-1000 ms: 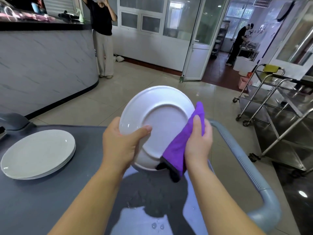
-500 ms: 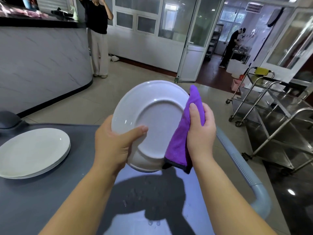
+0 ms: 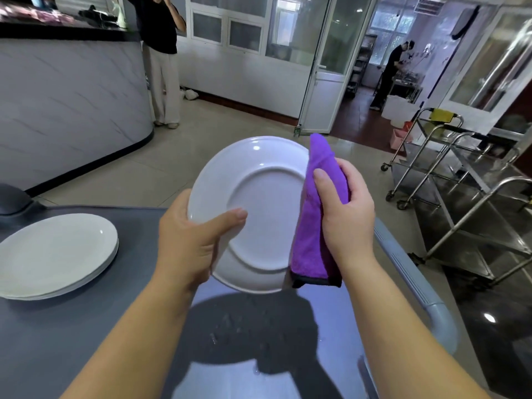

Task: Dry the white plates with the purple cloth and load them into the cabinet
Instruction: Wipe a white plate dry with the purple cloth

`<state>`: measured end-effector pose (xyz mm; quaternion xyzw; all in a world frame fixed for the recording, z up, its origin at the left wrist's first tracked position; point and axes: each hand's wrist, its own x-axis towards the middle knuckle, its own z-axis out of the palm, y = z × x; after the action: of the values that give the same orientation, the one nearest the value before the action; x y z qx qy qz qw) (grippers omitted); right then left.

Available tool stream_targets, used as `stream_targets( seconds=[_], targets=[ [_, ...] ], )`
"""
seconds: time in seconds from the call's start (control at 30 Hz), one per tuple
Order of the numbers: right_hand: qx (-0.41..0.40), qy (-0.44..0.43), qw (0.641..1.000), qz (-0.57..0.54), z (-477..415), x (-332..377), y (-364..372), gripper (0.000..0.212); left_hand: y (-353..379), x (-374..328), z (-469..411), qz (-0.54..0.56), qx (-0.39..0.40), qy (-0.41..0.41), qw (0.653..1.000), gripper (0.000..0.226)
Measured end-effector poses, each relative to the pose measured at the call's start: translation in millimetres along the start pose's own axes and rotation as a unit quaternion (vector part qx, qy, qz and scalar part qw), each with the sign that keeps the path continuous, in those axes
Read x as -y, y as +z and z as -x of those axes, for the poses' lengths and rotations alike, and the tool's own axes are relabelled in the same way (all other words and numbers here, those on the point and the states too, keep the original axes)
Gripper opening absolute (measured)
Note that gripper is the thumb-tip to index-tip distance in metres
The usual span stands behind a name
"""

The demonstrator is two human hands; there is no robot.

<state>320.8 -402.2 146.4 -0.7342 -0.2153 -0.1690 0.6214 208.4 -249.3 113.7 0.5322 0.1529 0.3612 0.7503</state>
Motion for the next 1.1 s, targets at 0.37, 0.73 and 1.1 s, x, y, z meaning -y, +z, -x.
stream_targets(
  seconds=[0.37, 0.73, 1.1],
  targets=[
    [0.019, 0.046, 0.998, -0.030, 8, -9, 3, 0.005, -6, 0, -1, -0.008, 0.060, -0.035, 0.998, 0.062],
    [-0.107, 0.216, 0.962, -0.130, 50, -26, 31, 0.019, 8, 10, 10, 0.049, -0.032, -0.009, 0.998, 0.048],
    [-0.033, 0.041, 0.999, -0.015, 4, -7, 11, 0.025, 2, 1, -3, 0.028, -0.026, 0.010, 0.999, 0.053]
  ],
)
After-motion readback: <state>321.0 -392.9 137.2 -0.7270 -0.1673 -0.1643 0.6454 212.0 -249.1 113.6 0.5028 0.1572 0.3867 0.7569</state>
